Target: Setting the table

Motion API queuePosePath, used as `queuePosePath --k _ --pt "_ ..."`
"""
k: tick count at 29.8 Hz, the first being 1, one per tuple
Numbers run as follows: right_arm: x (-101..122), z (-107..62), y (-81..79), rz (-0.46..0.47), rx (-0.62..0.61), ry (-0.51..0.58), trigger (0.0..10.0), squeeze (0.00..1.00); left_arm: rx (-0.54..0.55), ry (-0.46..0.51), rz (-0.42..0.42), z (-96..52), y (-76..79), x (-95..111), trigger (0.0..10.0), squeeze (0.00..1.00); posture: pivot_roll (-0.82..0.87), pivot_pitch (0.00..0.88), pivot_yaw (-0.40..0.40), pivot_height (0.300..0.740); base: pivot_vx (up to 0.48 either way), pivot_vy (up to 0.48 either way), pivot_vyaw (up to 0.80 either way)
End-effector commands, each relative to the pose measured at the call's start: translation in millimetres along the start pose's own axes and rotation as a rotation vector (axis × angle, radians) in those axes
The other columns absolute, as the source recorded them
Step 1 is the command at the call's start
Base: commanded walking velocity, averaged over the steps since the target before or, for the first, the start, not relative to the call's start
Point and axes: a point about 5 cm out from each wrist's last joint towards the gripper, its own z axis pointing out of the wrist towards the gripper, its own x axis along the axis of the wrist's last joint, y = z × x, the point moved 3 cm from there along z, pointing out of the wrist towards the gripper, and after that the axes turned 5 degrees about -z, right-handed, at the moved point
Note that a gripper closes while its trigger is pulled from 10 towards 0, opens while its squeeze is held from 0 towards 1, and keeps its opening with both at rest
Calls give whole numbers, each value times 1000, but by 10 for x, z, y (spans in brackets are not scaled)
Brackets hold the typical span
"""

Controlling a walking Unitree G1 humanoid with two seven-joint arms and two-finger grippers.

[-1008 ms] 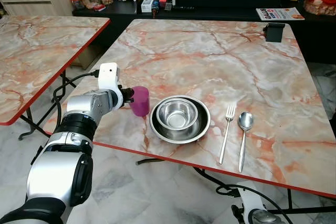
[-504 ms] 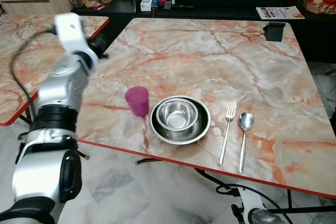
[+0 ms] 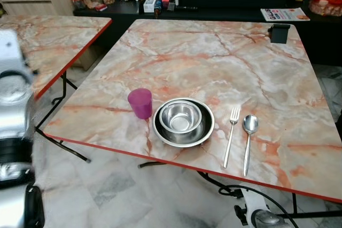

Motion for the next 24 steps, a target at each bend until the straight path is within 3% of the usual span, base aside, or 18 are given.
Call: queuePosePath --k 1,2,4,5,8,11,13,14,17,18,21,24 --pt "3 1 -8 18 0 3 10000 0 65 -17 40 -5 -152 -51 10000 0 -38 1 73 740 0 0 0" --pt "3 1 -8 18 0 3 10000 0 65 -17 40 -5 -152 -51 10000 0 -38 1 73 740 0 0 0" --pt "3 1 -10 20 0 3 10000 0 133 -81 128 -76 -331 -313 10000 0 -38 1 73 740 0 0 0" --pt "3 1 -10 20 0 3 10000 0 133 -81 128 -76 -331 -313 10000 0 -38 1 73 740 0 0 0" --pt "-1 1 -13 23 0 2 10000 0 187 -187 221 -201 -512 -701 10000 0 -35 4 76 740 0 0 0" --pt "-3 1 -14 23 1 1 10000 0 197 -218 246 -243 -544 -805 10000 0 -35 6 77 740 0 0 0" --pt "-9 1 -16 25 1 0 10000 0 214 -295 303 -343 -607 -1048 10000 0 -41 6 79 740 0 0 0" --pt "-9 1 -16 25 1 0 10000 0 214 -295 303 -343 -607 -1048 10000 0 -41 6 79 740 0 0 0" --pt "-17 1 -17 27 1 -1 10000 0 200 -428 364 -526 -649 -1426 10000 0 -41 9 80 740 0 0 0" --pt "-17 1 -17 27 1 -1 10000 0 200 -428 364 -526 -649 -1426 10000 0 -41 9 80 740 0 0 0" --pt "-19 1 -17 27 1 -2 10000 0 173 -543 382 -710 -642 -1748 10000 0 -41 9 80 740 0 0 0" --pt "-19 1 -17 27 1 -2 10000 0 162 -583 374 -778 -629 -1855 10000 0 -41 9 80 740 0 0 0"
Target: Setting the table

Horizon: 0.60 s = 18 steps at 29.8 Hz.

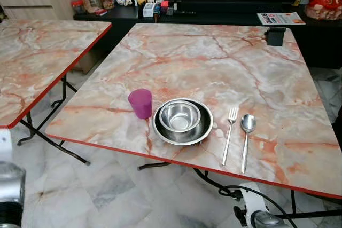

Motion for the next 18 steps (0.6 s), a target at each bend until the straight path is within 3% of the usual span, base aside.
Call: queuePosePath --k 1,4,8,18 --pt "5 0 1 12 -1 2 10000 0 -22 -45 17 -3 39 -149 10000 0 -41 9 80 740 0 0 0" --pt "5 0 1 13 -2 1 10000 0 -57 -85 18 -23 110 -275 10000 0 -41 9 80 740 0 0 0" --pt "6 0 -1 11 -1 -1 10000 0 -236 -175 66 -172 469 -645 10000 0 -45 10 78 740 0 0 0" --pt "22 0 6 6 -1 1 10000 0 -448 -260 108 -457 953 -966 10000 0 -53 6 71 740 0 0 0"
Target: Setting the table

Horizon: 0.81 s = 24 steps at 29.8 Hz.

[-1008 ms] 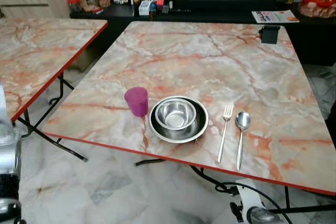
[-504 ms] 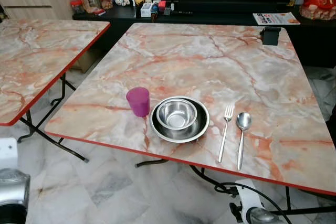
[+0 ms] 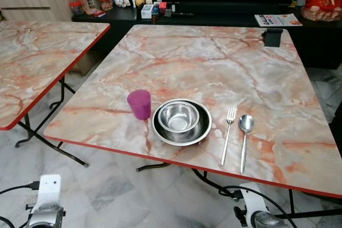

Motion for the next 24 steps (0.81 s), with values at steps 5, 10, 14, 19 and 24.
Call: queuePosePath --k 5,10,14,19,24 --pt "34 2 -5 3 2 4 10000 0 -188 64 21 -51 383 -38 10000 0 -55 2 68 740 0 0 0" --pt "37 2 -1 5 0 5 10000 0 -255 63 -5 -91 563 -83 10000 0 -69 1 66 740 0 0 0" --pt "43 1 10 10 -2 7 10000 0 -321 48 -87 -160 788 -162 10000 0 -80 0 61 740 0 0 0" --pt "52 -1 33 27 -12 13 10000 0 -348 31 -132 -223 948 -253 10000 0 -85 0 54 740 0 0 0" --pt "55 -1 40 35 -14 11 10000 0 -355 11 -125 -246 995 -327 10000 0 -93 0 54 740 0 0 0"
